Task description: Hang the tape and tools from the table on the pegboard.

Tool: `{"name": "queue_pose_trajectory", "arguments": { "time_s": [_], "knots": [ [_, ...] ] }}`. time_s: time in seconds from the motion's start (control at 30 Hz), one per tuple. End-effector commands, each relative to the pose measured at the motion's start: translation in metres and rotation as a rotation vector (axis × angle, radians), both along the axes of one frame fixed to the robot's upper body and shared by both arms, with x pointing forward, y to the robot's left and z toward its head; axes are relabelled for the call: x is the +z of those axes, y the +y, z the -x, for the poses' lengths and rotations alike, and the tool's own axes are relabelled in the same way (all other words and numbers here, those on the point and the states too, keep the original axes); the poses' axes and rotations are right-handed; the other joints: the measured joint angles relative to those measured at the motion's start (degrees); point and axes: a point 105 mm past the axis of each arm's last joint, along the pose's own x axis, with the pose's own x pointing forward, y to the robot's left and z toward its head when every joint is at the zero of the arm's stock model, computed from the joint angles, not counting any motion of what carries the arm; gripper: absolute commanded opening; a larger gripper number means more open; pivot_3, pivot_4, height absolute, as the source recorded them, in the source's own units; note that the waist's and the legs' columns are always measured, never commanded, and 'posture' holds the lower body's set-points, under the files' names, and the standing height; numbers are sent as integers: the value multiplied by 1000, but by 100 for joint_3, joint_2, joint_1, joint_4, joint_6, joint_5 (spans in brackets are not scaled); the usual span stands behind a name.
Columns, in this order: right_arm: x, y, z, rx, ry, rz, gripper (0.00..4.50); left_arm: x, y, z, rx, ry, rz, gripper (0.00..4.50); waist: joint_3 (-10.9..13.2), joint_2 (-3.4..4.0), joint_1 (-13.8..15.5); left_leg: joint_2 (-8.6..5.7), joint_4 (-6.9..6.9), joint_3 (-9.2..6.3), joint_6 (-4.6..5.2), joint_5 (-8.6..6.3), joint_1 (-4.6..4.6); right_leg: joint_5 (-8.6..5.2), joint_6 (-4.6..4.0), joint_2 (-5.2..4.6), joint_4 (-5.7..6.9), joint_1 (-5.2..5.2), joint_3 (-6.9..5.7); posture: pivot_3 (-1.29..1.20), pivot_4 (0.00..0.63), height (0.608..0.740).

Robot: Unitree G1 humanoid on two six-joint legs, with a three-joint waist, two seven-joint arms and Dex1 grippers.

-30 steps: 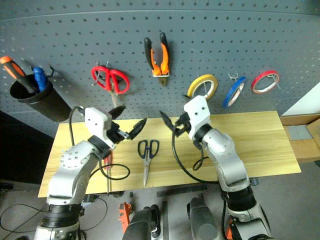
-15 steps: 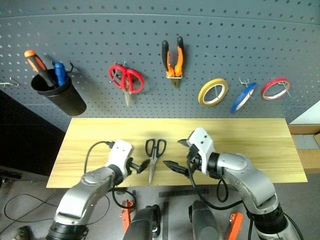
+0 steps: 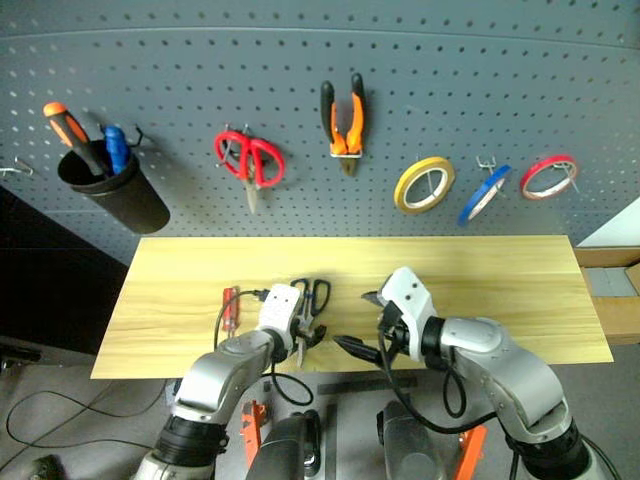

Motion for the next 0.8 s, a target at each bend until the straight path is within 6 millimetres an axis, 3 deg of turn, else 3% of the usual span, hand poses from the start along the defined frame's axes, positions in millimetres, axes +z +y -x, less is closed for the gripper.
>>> {"name": "queue_pose_trajectory", "arguments": {
  "time_s": [0.03, 0.13, 0.4, 0.47, 0.6, 0.73, 0.8],
  "knots": [
    [10, 0, 7, 18, -28, -19, 4475, -15, 1, 6, 5, 56, -20, 4500, 0, 0, 0, 0, -1, 0, 0, 0, 2, 0, 0, 0, 0, 3, -1, -228, 325, 740],
    [11, -4, 5, 5, -21, -20, 4500, -16, 4, 6, 18, 54, -19, 3927, 0, 0, 0, 1, -1, -2, 0, 0, 11, 0, 0, 1, -7, 17, -1, -237, 326, 740],
    [15, -14, -1, -35, -2, -35, 4500, -17, 12, 5, 43, 39, -23, 1291, 0, 0, -2, 0, -1, -6, 1, -1, 14, 0, 0, 1, -16, 26, -3, -246, 324, 740],
    [15, -16, -2, -42, 5, -34, 4500, -8, 7, 1, 40, -9, 49, 667, 0, 0, -2, 0, -2, -7, 1, -1, 14, 0, 0, 0, -17, 26, -4, -246, 322, 740],
    [20, -21, -6, -75, -37, -41, 4500, 27, -6, -5, -56, -197, 145, 471, 2, 0, -2, 0, -3, -6, 1, -1, 12, 0, 0, 0, -22, 27, -4, -251, 316, 740],
    [25, -24, -6, -74, -92, -38, 4500, 48, -8, -2, -127, -312, 171, 444, 5, 0, -4, 1, -6, -7, 0, -1, 6, 0, 0, 0, -30, 24, -6, -256, 312, 740],
    [36, -24, -7, -67, -185, -55, 4500, 74, -6, 2, -193, -444, 181, 443, 5, 0, -9, 1, -7, -6, 1, -1, 5, 0, 0, 0, -33, 24, -6, -256, 312, 740]
  ]
}}
